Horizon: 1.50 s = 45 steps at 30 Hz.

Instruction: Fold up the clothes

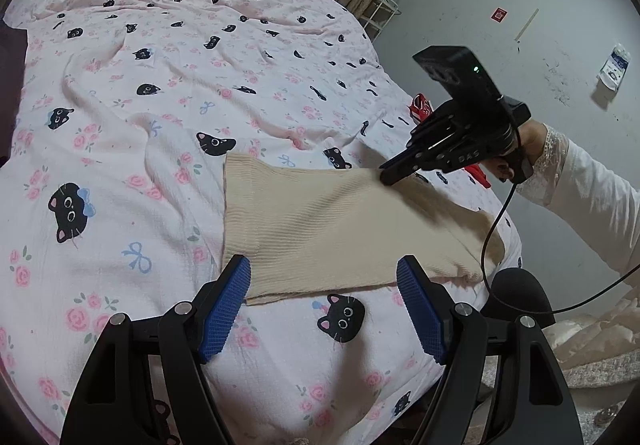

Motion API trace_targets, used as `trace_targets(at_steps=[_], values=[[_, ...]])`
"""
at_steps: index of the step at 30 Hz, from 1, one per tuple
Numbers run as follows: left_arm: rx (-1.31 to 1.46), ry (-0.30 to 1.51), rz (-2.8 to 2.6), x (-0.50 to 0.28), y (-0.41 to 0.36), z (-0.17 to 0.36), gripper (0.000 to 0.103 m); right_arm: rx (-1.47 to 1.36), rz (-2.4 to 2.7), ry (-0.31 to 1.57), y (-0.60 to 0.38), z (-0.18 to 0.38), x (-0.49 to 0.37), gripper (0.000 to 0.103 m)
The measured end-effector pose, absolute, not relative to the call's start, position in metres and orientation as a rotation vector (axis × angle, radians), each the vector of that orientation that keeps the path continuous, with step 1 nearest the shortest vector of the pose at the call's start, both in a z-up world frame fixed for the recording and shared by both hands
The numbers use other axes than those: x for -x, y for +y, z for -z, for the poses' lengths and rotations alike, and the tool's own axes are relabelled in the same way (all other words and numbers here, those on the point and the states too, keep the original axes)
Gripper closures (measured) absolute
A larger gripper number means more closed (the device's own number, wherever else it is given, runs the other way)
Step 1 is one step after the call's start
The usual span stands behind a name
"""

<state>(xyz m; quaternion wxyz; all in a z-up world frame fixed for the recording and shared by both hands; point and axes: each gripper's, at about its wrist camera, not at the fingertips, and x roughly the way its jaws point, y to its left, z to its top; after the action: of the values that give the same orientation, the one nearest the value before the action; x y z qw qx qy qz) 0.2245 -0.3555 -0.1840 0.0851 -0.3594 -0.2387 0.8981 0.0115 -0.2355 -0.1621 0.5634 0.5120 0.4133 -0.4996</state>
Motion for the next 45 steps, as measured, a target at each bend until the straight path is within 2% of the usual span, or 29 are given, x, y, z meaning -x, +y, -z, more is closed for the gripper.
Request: trace_targets(at_steps=[6, 10, 13, 20, 24, 31, 45], values=[[1.067, -0.724, -2.686, -0.226, -0.358, 0.183, 0.032, -1.219, 1.191, 0.996, -0.236, 0.175, -0.009, 0.098], [1.066, -0.722, -2.684, -0.226, -0.357, 0.182, 0.032, -1.196, 1.216, 1.038, -0.237, 0.174, -0.013, 0.083], [1.062, -0.712, -2.686, -0.227, -0.356, 0.181, 0.032, -1.178, 1.235, 1.027, -0.237, 0.165, -0.013, 0.079], [1.051, -0.713, -2.685, -0.227, -0.357, 0.180, 0.032, -1.114, 1.214, 0.892, -0.249, 0.126, -0.022, 0.078], [1.056, -0.713, -2.683, -0.226, -0.357, 0.180, 0.032, -1.071, 1.152, 0.877, -0.270, 0.117, -0.045, 0.078], [1.062, -0.718, -2.680, -0.225, -0.357, 0.181, 0.032, -1.096, 1.056, 0.953, -0.298, 0.145, -0.066, 0.079], [1.064, -0.726, -2.676, -0.226, -0.357, 0.182, 0.032, -1.235, 1.022, 0.774, -0.312, 0.156, -0.045, 0.079]])
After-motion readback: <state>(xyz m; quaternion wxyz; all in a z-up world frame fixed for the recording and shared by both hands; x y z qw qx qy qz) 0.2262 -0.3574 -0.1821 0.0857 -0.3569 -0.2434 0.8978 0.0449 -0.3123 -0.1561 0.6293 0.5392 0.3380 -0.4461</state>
